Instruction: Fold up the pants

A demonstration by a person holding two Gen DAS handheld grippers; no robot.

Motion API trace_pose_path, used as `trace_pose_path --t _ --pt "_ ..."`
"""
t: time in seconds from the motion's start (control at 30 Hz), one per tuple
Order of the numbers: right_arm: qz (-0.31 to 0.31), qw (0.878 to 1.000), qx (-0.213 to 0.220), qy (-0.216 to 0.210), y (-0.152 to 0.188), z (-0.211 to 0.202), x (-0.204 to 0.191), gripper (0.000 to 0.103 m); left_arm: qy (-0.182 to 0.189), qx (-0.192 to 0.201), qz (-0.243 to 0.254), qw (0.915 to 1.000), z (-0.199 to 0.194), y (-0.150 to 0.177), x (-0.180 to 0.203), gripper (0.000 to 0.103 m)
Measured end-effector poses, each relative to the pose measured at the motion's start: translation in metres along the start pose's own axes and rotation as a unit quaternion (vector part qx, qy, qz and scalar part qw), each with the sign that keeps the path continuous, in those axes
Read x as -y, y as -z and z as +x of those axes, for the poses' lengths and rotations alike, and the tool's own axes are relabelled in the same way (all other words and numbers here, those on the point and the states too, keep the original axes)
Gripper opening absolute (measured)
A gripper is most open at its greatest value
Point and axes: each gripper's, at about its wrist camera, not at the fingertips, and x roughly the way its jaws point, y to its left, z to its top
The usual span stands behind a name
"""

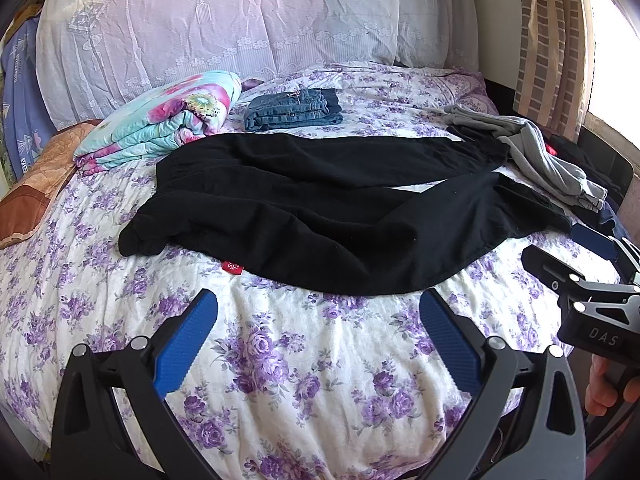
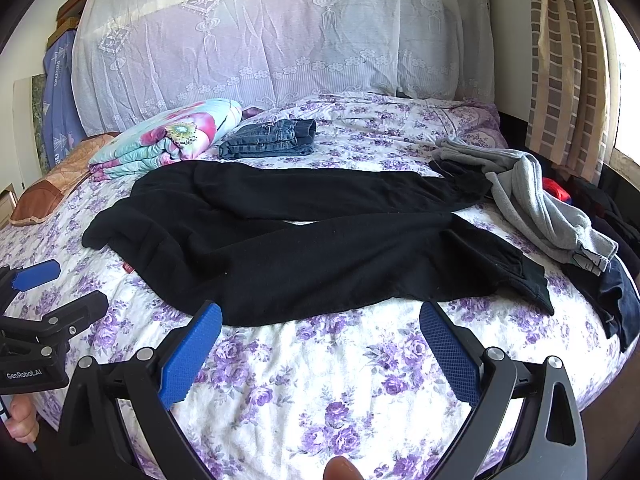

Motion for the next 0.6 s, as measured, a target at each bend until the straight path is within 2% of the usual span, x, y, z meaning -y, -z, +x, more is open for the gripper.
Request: trace_pose_path --t 0.17,0.3,0.47,0.6 --pt "-0.007 1.0 -0.004 -0.007 0.002 0.002 -0.004 0.1 0.023 -0.006 0.004 0.9997 0.003 0.003 -0.013 0.099" --pt "-0.039 0.999 -0.009 -0.027 0.001 0.008 -0.024 0.1 -0.01 -0.013 -0.007 0.9998 0.012 0.008 -0.06 0.099" --pt "-0.119 0.99 0.004 -0.075 -0.006 0.016 -0.08 0.1 -0.054 -0.023 -0.024 0.998 0.019 0.009 -0.138 0.099" --pt "-0.196 0.973 0.02 -0.119 -0.015 0.026 -0.138 0.1 -0.054 -0.026 -0.04 0.9974 0.025 0.004 -0.19 0.099"
